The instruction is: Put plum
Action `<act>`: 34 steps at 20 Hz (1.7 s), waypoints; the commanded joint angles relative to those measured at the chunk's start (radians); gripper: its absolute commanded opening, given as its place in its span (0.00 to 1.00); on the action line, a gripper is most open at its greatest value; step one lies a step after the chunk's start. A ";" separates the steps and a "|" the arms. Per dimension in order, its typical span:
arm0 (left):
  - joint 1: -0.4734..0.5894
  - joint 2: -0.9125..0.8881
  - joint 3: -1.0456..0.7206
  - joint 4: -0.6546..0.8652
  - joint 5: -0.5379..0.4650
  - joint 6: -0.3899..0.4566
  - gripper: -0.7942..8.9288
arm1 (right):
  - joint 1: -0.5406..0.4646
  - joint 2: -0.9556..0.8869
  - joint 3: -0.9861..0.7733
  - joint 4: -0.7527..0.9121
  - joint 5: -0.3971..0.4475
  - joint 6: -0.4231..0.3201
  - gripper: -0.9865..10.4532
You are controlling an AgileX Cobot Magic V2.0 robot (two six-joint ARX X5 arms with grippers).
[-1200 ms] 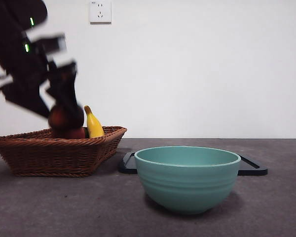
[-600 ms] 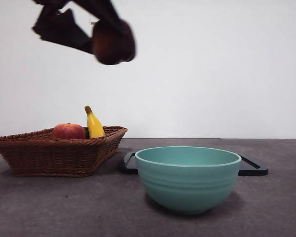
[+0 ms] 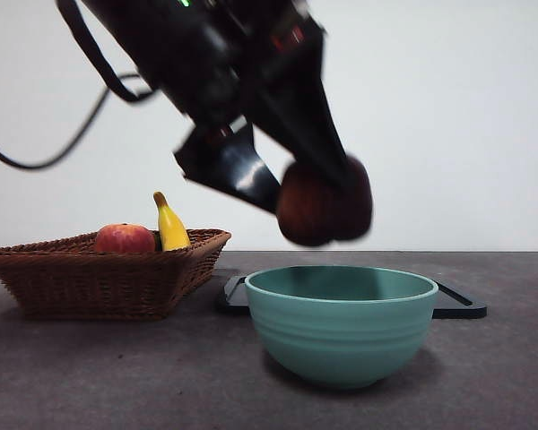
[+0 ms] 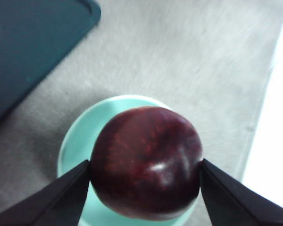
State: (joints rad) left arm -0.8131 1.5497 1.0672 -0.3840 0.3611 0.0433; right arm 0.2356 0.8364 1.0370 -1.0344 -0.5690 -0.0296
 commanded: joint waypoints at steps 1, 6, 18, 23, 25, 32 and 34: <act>-0.029 0.057 0.021 0.019 -0.035 0.043 0.42 | 0.005 0.006 0.020 0.009 0.000 0.000 0.38; -0.065 0.130 0.021 0.027 -0.112 0.091 0.42 | 0.005 0.006 0.020 0.010 0.000 -0.001 0.38; -0.095 0.180 0.021 0.064 -0.129 0.129 0.44 | 0.005 0.006 0.020 0.009 0.000 -0.001 0.38; -0.099 0.179 0.021 0.066 -0.129 0.128 0.53 | 0.005 0.006 0.020 0.009 0.000 -0.001 0.38; -0.099 0.179 0.026 0.065 -0.129 0.121 0.53 | 0.005 0.006 0.020 0.009 0.000 -0.001 0.38; -0.097 0.175 0.185 -0.074 -0.129 0.113 0.53 | 0.005 0.006 0.020 0.009 0.000 -0.001 0.38; -0.090 0.174 0.265 -0.137 -0.129 0.108 0.53 | 0.005 0.006 0.020 0.009 0.000 -0.001 0.38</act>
State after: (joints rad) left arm -0.8986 1.7111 1.3041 -0.5217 0.2340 0.1585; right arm 0.2359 0.8364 1.0370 -1.0344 -0.5690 -0.0296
